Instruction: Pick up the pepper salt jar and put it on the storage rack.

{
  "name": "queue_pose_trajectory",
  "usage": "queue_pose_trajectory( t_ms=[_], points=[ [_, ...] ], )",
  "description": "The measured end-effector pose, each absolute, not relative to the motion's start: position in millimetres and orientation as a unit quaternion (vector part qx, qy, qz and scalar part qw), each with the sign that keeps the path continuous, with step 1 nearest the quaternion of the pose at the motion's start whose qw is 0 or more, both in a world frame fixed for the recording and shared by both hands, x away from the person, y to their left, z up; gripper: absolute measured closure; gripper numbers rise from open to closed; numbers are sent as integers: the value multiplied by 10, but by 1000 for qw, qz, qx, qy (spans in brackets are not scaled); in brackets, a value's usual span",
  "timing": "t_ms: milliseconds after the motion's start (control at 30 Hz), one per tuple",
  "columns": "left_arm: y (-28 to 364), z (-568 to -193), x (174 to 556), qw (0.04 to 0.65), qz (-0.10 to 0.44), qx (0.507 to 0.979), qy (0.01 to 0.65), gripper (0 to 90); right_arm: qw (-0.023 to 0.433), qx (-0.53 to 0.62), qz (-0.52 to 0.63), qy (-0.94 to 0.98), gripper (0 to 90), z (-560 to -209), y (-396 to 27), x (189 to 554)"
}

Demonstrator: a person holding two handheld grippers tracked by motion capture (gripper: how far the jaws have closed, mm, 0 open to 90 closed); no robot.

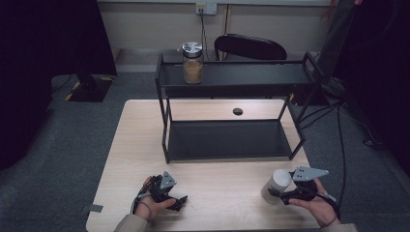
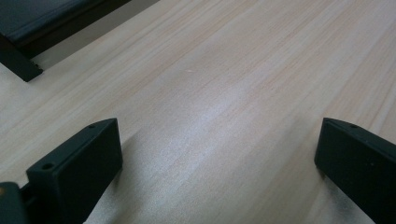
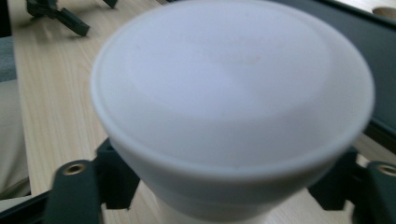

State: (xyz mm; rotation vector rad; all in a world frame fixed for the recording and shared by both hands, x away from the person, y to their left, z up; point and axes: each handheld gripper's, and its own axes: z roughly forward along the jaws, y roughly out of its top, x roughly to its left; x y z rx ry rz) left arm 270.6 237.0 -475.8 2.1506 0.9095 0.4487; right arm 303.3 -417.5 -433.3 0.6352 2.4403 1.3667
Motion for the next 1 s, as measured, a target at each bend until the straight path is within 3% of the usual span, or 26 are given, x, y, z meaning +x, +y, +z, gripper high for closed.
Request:
queue_pose_trajectory(
  t_ms=[133,733,1000],
  points=[
    [2370,-4758,2706,373,175,839,355,0,137,208,472,846,342,-4312,-4168,3058],
    [2370,-4757,2707,373,175,839,355,0,146,218,486,834,350,-4324,-4144,2969],
    [2373,-4757,2708,373,175,839,355,0,140,205,466,849,350,-4052,-4042,3016]
  ],
)
